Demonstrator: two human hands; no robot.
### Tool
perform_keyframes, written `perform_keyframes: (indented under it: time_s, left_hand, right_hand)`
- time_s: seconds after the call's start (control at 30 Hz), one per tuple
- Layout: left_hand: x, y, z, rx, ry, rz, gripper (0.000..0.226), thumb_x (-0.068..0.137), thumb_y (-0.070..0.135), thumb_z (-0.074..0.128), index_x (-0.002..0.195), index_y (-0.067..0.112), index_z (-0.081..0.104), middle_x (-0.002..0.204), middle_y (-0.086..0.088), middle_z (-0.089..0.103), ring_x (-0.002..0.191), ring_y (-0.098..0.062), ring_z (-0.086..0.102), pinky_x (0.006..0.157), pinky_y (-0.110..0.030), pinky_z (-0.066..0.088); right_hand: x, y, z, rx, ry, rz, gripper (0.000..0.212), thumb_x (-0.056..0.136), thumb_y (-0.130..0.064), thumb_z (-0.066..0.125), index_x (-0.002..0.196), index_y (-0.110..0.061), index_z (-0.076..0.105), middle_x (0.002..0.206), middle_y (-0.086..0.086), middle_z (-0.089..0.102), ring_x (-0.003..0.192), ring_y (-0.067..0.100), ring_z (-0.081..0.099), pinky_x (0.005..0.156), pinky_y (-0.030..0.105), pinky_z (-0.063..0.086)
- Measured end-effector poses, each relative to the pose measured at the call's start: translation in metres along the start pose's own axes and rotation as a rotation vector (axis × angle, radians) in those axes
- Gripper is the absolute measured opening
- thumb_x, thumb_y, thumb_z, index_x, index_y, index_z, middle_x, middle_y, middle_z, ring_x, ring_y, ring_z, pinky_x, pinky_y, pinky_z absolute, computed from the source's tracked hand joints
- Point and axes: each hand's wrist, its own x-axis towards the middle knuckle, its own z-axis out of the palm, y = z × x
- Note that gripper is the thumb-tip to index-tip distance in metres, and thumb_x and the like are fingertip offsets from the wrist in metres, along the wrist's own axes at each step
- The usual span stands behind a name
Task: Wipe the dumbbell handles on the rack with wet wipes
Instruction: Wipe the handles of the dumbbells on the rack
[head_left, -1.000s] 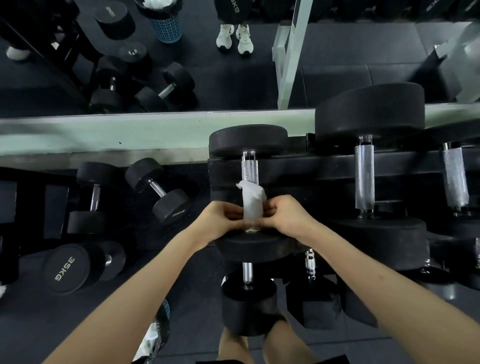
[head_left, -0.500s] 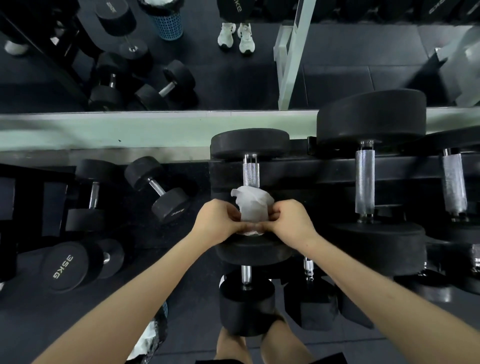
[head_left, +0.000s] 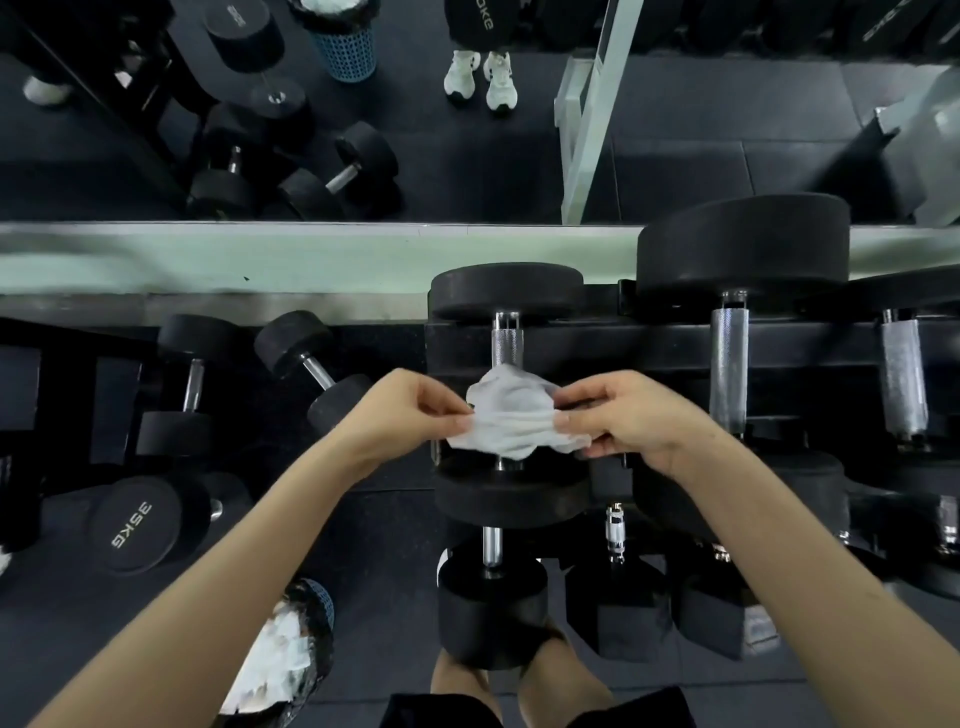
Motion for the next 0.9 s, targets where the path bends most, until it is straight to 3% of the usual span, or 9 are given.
perform_keyframes:
  time_s: [0.17,0.33,0.4,0.47,0.57,0.63,0.73,0.8,0.9]
  left_hand:
    - [0.03,0.008,0.002,0.025,0.324,0.013,0.004,0.079,0.027,0.073,0.077,0.024,0.071,0.069,0.006,0.065,0.066,-0.011,0.057,0.063,-0.024,0.042]
    - [0.048,0.011,0.028,0.071,0.572,-0.071,0.02,0.078,0.032,0.069,0.095,0.023,0.073,0.091,0.002,0.073,0.089,-0.02,0.066,0.075,-0.03,0.051]
    - [0.044,0.011,0.037,0.014,0.581,-0.076,0.024,0.08,0.026,0.065,0.102,0.017,0.069,0.094,0.002,0.071,0.09,-0.019,0.064,0.076,-0.029,0.048]
    - [0.04,0.012,0.045,-0.117,0.533,-0.064,0.01,0.084,0.021,0.06,0.08,0.015,0.067,0.072,0.002,0.063,0.072,-0.018,0.056,0.064,-0.026,0.041]
    - [0.035,0.014,0.052,-0.311,0.435,-0.127,0.048,0.091,0.03,0.055,0.048,0.017,0.04,0.048,0.002,0.037,0.052,-0.015,0.036,0.052,-0.027,0.027]
    - [0.032,0.01,0.052,-0.251,0.442,-0.108,0.043,0.094,0.036,0.051,0.056,0.016,0.054,0.054,0.003,0.047,0.057,-0.013,0.043,0.054,-0.025,0.031]
    - [0.022,0.004,0.049,-0.061,0.685,0.02,0.027,0.093,0.036,0.052,0.098,0.017,0.07,0.088,0.003,0.067,0.08,-0.007,0.059,0.069,-0.022,0.045]
    - [0.016,0.01,0.05,-0.1,0.705,0.062,0.022,0.092,0.034,0.054,0.093,0.019,0.069,0.084,0.005,0.067,0.077,-0.005,0.06,0.067,-0.015,0.046]
    - [0.023,0.017,0.056,-0.179,0.526,-0.013,0.026,0.092,0.035,0.054,0.088,0.015,0.07,0.076,-0.001,0.07,0.075,-0.017,0.065,0.072,-0.035,0.054]
  right_hand:
    - [0.029,-0.016,0.002,-0.187,0.318,-0.179,0.003,0.078,-0.014,0.074,0.08,-0.013,0.075,0.051,-0.009,0.063,0.049,0.006,0.056,0.05,0.02,0.044]
    - [0.058,-0.01,0.03,-0.134,0.721,-0.276,0.021,0.078,-0.018,0.071,0.098,-0.014,0.073,0.097,0.006,0.073,0.093,0.021,0.067,0.087,0.033,0.052]
    - [0.055,-0.003,0.04,-0.012,0.724,-0.316,0.023,0.08,-0.02,0.072,0.102,-0.012,0.07,0.096,0.003,0.071,0.089,0.016,0.066,0.083,0.023,0.05]
    - [0.05,0.001,0.05,0.013,0.674,-0.341,0.018,0.083,-0.027,0.07,0.095,-0.014,0.068,0.088,-0.002,0.068,0.078,0.006,0.062,0.07,0.01,0.045]
    - [0.049,0.006,0.058,0.026,0.597,-0.366,0.021,0.084,-0.032,0.068,0.089,-0.011,0.068,0.082,-0.002,0.069,0.078,0.009,0.064,0.067,0.016,0.046]
    - [0.05,0.008,0.06,0.068,0.565,-0.372,0.026,0.084,-0.034,0.068,0.093,-0.009,0.069,0.086,0.0,0.071,0.082,0.01,0.066,0.071,0.02,0.05]
    - [0.057,0.011,0.067,0.114,0.552,-0.33,0.029,0.081,-0.037,0.069,0.092,-0.01,0.07,0.084,0.001,0.072,0.079,0.011,0.067,0.071,0.027,0.053]
    - [0.064,0.008,0.075,0.168,0.593,-0.266,0.023,0.078,-0.034,0.071,0.086,-0.012,0.07,0.078,0.001,0.071,0.075,0.014,0.068,0.068,0.03,0.054]
    - [0.068,0.003,0.078,0.204,0.662,-0.233,0.017,0.078,-0.028,0.071,0.073,-0.012,0.067,0.069,0.003,0.068,0.064,0.015,0.063,0.057,0.028,0.049]
